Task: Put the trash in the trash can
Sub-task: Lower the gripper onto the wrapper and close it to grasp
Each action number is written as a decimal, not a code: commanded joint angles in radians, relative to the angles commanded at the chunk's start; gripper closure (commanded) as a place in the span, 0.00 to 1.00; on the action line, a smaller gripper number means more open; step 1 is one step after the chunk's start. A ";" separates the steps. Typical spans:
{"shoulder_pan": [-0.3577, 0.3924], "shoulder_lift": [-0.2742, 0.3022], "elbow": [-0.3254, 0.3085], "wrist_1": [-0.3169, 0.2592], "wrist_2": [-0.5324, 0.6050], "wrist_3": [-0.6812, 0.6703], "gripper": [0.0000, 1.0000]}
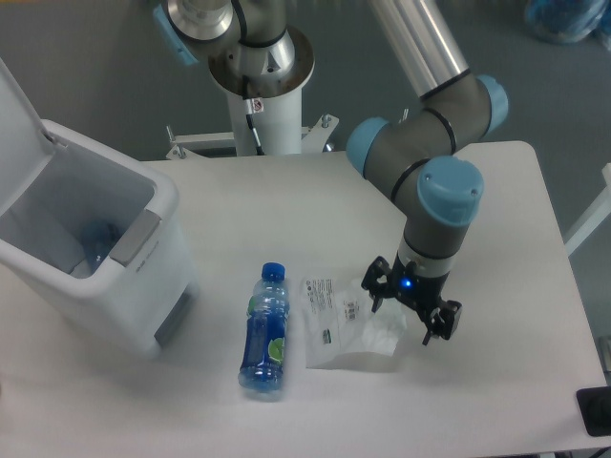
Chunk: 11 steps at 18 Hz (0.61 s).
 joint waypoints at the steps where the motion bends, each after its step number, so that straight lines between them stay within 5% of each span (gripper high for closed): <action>1: -0.006 -0.011 0.006 -0.008 0.001 -0.006 0.00; 7: -0.043 -0.026 0.009 -0.071 0.005 -0.054 0.00; 11: -0.057 -0.046 0.064 -0.124 0.005 -0.038 0.00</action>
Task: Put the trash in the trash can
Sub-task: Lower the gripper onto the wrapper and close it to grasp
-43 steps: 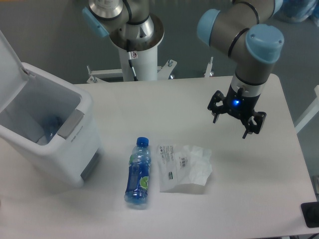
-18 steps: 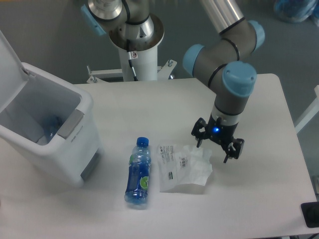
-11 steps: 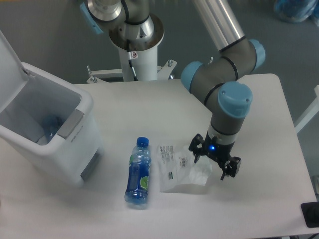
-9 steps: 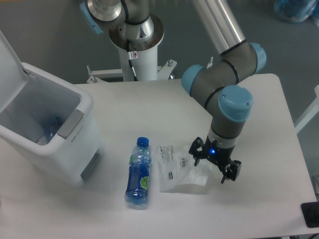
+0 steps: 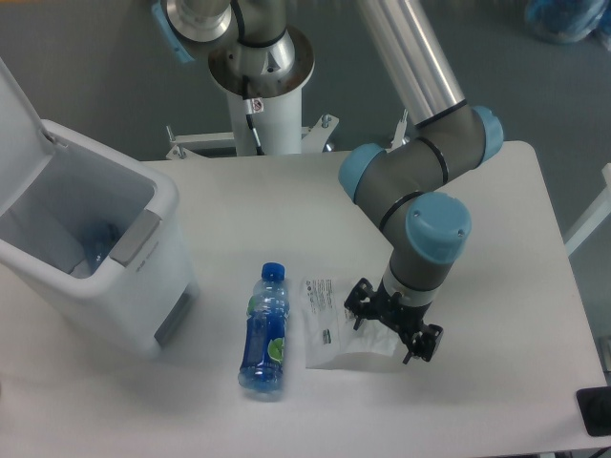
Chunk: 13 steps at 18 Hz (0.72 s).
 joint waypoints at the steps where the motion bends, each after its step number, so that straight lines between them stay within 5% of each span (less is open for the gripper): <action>1: -0.005 0.000 0.012 -0.035 0.000 0.023 0.00; 5: -0.023 -0.024 0.089 -0.170 0.026 0.109 0.00; 9: -0.066 -0.092 0.225 -0.394 0.094 0.111 0.00; 13: -0.103 -0.120 0.253 -0.470 0.156 0.111 0.00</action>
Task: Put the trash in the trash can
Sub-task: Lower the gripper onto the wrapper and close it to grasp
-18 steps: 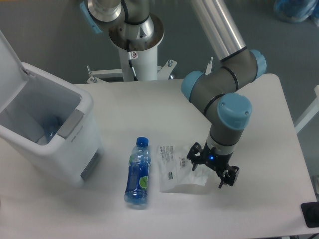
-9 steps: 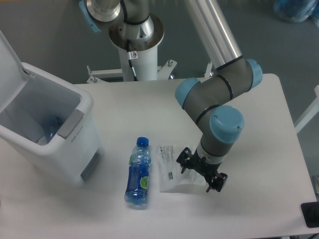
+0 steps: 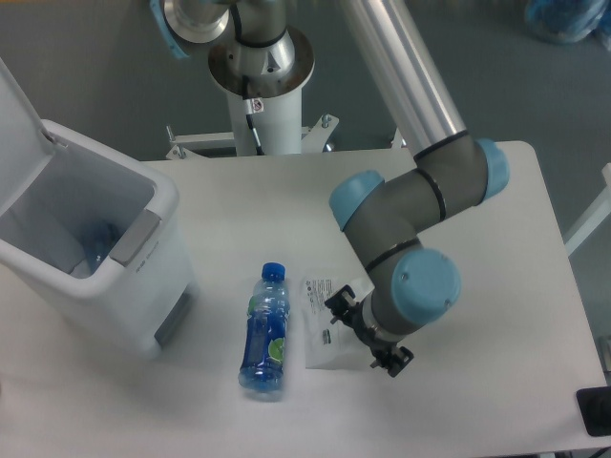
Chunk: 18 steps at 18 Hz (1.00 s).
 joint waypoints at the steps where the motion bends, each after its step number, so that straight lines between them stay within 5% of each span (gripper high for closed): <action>1: -0.003 -0.002 0.000 -0.017 0.012 0.000 0.00; 11: -0.018 -0.025 0.025 -0.054 0.057 -0.003 0.01; 13: -0.026 -0.023 0.020 -0.055 0.084 -0.003 0.29; 18: -0.035 -0.017 0.005 -0.051 0.109 -0.014 0.76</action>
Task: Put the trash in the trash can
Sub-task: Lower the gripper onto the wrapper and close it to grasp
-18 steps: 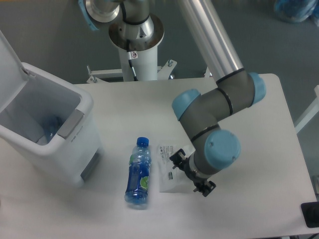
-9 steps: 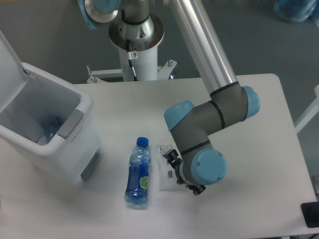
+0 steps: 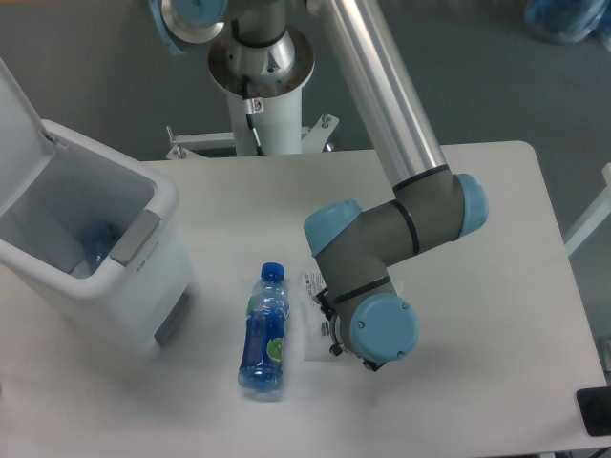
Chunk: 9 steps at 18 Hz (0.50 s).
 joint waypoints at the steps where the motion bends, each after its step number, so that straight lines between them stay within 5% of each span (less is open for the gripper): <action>1: 0.000 0.002 -0.002 0.003 0.000 -0.002 0.85; 3: -0.002 0.003 -0.003 0.011 0.002 -0.003 1.00; 9: -0.011 0.015 -0.006 0.009 0.031 -0.012 1.00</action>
